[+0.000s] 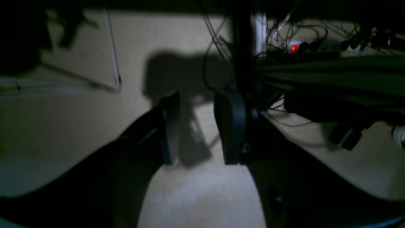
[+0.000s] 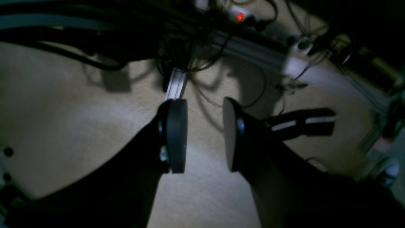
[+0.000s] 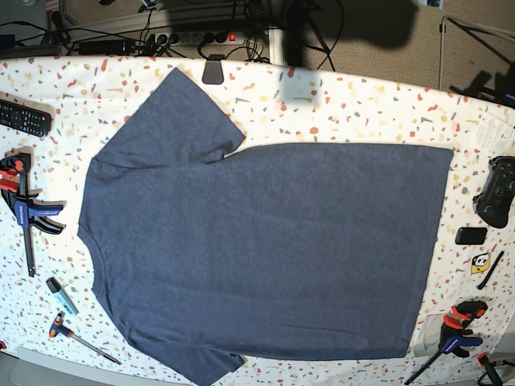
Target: Fold the T-shirt properly
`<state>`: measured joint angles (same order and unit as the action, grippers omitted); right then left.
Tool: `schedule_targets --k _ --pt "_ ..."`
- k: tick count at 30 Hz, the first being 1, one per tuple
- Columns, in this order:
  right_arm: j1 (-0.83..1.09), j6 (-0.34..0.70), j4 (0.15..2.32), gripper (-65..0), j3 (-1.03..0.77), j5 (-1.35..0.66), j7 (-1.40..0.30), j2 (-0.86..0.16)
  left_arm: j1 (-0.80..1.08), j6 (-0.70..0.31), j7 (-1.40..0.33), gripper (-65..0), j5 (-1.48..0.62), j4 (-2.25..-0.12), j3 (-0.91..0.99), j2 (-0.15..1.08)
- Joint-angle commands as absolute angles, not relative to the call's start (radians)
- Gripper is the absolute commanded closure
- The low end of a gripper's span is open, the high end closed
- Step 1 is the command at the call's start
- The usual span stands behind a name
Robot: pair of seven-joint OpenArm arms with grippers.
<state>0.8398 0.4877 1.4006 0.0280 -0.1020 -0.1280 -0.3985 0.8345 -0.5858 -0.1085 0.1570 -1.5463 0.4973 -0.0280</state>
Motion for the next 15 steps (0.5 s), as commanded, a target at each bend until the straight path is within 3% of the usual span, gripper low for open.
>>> schedule_targets --k 1,9,15 --pt "0.876 0.496 1.449 -19.3 0.027 -0.107 -0.118 -0.417 0.866 -0.596 -0.091 -21.7 0.146 -1.597 0.502 -0.024" --pt "1.030 0.482 1.775 -19.3 0.025 -0.056 -0.181 -0.474 0.945 -0.596 -0.193 -21.7 0.150 -1.918 0.502 -0.022" --pt "1.116 0.357 2.005 -19.3 0.025 0.109 -0.239 -0.477 0.990 -0.658 -0.212 -21.7 0.150 -2.116 0.502 0.030"
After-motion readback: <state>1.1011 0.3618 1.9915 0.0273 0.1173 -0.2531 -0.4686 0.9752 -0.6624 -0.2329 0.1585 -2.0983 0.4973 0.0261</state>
